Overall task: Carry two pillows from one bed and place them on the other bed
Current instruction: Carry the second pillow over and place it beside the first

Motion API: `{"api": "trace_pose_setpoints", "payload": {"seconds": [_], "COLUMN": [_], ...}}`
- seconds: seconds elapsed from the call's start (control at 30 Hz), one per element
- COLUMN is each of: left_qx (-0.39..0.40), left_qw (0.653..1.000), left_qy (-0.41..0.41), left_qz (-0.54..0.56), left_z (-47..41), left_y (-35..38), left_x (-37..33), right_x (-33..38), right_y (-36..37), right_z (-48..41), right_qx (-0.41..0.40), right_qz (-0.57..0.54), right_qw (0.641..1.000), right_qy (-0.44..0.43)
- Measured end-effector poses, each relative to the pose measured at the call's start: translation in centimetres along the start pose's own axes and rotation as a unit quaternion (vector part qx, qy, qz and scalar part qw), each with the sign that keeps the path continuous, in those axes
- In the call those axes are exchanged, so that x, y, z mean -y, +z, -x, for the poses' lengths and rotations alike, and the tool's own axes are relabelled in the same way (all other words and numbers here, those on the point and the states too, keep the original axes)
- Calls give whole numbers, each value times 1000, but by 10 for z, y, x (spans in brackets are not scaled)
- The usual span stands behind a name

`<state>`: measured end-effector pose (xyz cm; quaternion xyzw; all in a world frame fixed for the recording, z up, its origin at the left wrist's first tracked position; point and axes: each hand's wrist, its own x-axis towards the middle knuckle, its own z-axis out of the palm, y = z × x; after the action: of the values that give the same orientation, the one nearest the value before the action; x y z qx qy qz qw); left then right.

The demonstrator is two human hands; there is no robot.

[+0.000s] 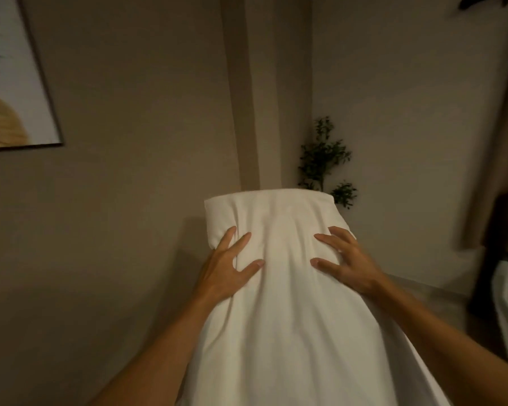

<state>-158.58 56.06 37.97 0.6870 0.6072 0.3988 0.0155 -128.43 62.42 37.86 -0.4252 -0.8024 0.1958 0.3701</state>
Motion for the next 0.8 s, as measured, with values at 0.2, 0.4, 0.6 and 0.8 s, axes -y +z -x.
{"api": "trace_pose_setpoints", "payload": {"seconds": [0.2,0.4,0.6,0.8], "left_qx": [34,44,62,75], "left_qw": [996,987,979,969], "left_qy": [72,134,157,185], "left_qz": [39,79,115,147], "left_z": [-93,-194,-300,-387], "left_y": [76,168,260,348], "left_x": [4,-20,-56,-89], "right_x": [-50,-130,-210,-284], "right_y": [-36,-86,-150,-205], "right_z": [-35,-78,-139,-187], "right_qx": [-57,-115,-131,-152], "right_qz": [57,95,130,143], "right_qw": [995,985,976,967], "right_qy": [58,88,114,144]}}
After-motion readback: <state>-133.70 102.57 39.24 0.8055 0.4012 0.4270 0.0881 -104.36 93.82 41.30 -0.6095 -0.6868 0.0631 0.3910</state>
